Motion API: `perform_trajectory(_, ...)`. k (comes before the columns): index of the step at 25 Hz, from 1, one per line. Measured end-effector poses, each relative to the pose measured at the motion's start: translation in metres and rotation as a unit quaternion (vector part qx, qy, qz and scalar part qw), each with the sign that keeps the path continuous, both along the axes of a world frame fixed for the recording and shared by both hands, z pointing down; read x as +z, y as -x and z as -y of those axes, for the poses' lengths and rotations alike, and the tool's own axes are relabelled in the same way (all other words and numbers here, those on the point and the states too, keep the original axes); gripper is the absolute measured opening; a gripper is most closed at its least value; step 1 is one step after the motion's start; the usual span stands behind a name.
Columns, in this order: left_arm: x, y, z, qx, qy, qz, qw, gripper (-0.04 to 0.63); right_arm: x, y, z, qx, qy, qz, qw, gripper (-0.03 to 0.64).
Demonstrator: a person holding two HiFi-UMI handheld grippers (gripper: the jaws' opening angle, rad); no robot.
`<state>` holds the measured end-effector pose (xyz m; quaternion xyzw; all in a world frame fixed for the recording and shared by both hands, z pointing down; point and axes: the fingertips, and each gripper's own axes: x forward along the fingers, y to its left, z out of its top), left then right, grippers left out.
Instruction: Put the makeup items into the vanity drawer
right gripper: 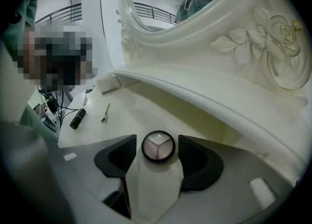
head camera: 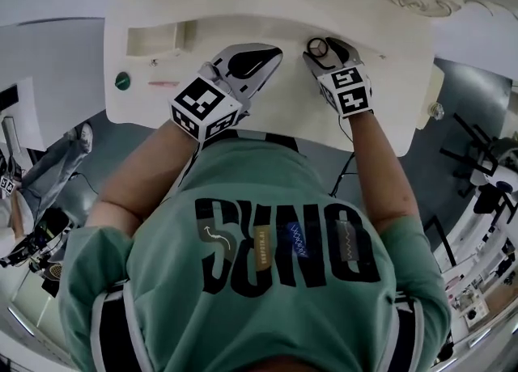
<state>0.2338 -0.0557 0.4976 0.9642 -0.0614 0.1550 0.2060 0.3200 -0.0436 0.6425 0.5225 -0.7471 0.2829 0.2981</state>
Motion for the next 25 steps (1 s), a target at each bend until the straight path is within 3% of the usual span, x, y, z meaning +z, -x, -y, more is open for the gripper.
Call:
perform_trajectory(9, -0.009, 0.007, -0.001, -0.007, 0.010, -0.003, 0.9999, 0.003, 0.002, -0.004, -0.004, -0.013, 0.008, 0.013, 1.000, 0.224)
perform_trajectory(16, -0.082, 0.028, 0.006, -0.026, -0.034, -0.033, 0.9985, 0.003, -0.128, 0.010, -0.014, -0.033, -0.088, 0.025, 0.995, 0.224)
perform_trajectory(25, -0.190, 0.068, 0.019, -0.058, -0.090, -0.089, 0.9902, 0.003, -0.286, 0.020, -0.030, -0.058, -0.186, 0.019, 0.981, 0.224)
